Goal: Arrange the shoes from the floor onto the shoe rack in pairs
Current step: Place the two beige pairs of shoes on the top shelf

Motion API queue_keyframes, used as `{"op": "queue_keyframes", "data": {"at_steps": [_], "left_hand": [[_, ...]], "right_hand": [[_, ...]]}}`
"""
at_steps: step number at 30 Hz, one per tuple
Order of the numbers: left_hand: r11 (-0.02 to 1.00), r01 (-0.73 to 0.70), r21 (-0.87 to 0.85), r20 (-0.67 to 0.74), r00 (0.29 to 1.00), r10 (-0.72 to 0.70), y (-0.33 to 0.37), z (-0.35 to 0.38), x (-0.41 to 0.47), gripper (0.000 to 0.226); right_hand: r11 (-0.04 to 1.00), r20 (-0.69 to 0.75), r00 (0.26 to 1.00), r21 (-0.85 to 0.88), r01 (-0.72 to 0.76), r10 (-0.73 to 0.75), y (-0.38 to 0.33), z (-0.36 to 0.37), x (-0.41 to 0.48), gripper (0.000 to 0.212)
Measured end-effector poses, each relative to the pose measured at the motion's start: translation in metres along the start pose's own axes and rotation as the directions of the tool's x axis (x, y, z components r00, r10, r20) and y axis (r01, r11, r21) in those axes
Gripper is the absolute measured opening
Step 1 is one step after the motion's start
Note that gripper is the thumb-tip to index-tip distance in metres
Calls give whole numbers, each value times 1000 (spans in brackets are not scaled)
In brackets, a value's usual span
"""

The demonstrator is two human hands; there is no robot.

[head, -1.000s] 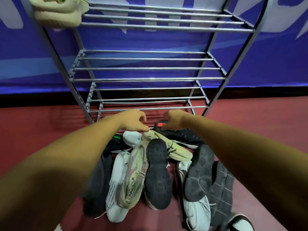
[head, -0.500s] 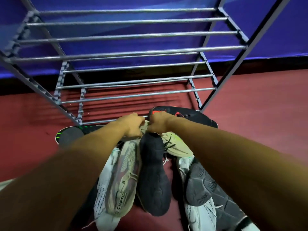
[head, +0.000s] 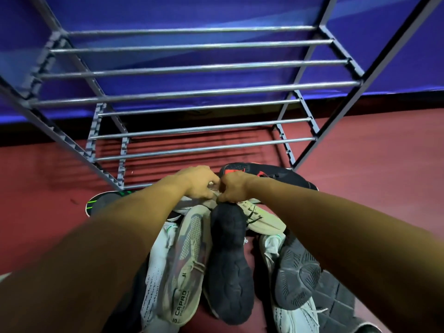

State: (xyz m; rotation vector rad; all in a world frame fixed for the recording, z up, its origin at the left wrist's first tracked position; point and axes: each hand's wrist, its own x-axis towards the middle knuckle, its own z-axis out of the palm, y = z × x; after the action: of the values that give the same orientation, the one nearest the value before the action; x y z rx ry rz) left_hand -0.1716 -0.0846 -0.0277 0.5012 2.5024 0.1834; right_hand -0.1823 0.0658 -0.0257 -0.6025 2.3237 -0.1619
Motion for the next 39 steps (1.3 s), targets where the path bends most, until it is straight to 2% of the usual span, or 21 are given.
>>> {"op": "queue_keyframes", "data": {"at_steps": [4, 7, 13, 17, 20, 24, 26, 30, 36, 39], "left_hand": [[1000, 8, 0, -64, 998, -8, 7, -18, -29, 23], [999, 20, 35, -122, 992, -16, 11, -32, -56, 21], [1000, 3, -5, -230, 973, -4, 29, -77, -117, 15], [996, 8, -88, -353, 935, -39, 36, -110, -162, 17], [974, -4, -227, -458, 883, -103, 30, -123, -196, 12], [883, -95, -460, -552, 810, -200, 15, -130, -234, 10], [832, -126, -540, -559, 793, -242, 11, -137, -245, 11], [801, -139, -582, -614, 721, -321, 3, -147, -264, 28], [651, -168, -740, -549, 710, -441, 1, -162, -284, 43], [527, -189, -829, -509, 645, -570, 1, -159, -286, 63]], "right_hand": [[997, 3, 1000, -81, 0, 0, -2, -9, -29, 36], [992, 5, 1000, -124, 6, -5, -8, -17, -51, 30], [991, -40, 998, -123, 50, -55, -47, -56, -107, 25], [997, -166, 984, -46, 66, -72, -78, -87, -142, 21], [996, -271, 958, -23, 91, -94, -102, -106, -166, 20], [989, -323, 935, -62, 134, -147, -136, -130, -191, 5], [987, -358, 920, -36, 156, -158, -147, -140, -201, 6], [955, -439, 887, 171, 241, -145, -166, -155, -217, 12], [931, -524, 837, 203, 304, -159, -188, -180, -239, 15], [916, -581, 802, 231, 327, -140, -195, -186, -241, 16]]}}
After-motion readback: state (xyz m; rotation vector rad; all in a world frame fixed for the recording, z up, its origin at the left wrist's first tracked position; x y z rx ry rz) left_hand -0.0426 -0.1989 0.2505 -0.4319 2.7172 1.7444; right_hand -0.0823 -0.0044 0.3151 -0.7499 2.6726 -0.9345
